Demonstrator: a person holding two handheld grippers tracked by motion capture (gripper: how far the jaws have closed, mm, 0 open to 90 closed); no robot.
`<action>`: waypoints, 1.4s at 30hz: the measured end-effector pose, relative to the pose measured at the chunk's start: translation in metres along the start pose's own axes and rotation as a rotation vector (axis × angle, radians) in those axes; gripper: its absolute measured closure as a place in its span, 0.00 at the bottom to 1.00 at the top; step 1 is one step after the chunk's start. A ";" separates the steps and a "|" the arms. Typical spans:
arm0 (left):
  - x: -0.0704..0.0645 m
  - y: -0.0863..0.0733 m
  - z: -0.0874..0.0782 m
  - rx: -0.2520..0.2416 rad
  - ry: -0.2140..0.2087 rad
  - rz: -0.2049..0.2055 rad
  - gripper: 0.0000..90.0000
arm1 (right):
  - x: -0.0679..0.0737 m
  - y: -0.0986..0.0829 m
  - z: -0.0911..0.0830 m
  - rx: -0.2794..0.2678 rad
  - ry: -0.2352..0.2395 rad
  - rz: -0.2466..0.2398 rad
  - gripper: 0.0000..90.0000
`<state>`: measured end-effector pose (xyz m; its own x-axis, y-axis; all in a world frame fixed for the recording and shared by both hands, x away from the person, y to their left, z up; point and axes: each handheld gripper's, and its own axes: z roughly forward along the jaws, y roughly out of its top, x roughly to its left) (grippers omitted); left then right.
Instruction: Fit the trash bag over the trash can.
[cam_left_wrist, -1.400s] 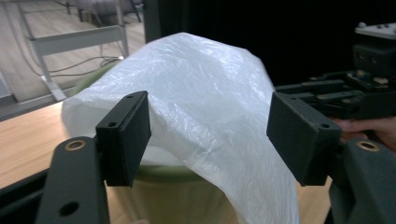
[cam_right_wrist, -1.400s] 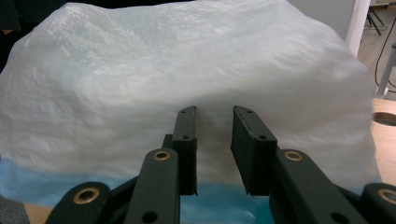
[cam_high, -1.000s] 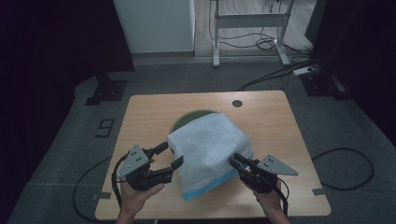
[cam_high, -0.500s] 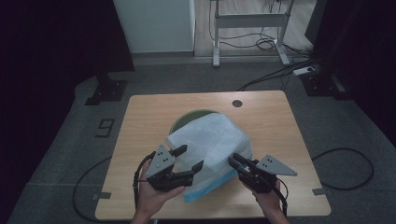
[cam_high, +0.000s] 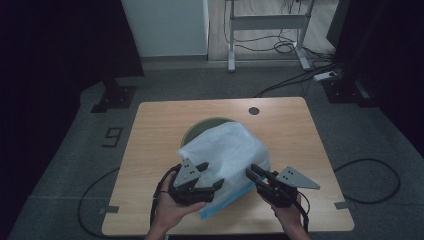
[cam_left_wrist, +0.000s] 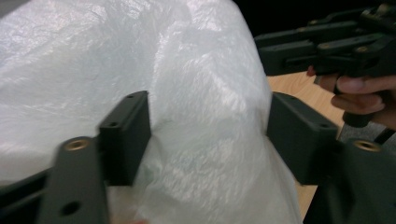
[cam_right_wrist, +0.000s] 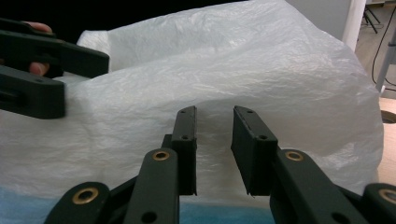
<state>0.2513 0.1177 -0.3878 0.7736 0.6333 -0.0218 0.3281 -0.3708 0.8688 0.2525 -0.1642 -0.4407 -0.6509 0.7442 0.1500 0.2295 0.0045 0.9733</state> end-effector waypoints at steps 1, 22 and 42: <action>0.000 -0.001 0.001 0.000 -0.001 0.000 0.41 | 0.000 0.000 0.000 0.000 0.000 -0.001 0.77; 0.022 0.011 -0.015 -0.199 -0.117 -0.138 0.97 | -0.004 -0.005 -0.016 -0.032 -0.027 0.004 0.65; 0.075 0.011 -0.037 -0.321 -0.039 -0.343 0.99 | 0.006 -0.021 -0.019 -0.011 -0.089 -0.033 0.46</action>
<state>0.2931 0.1865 -0.3614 0.6720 0.6539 -0.3476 0.3886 0.0882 0.9172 0.2301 -0.1731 -0.4568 -0.5907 0.8004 0.1023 0.2006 0.0228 0.9794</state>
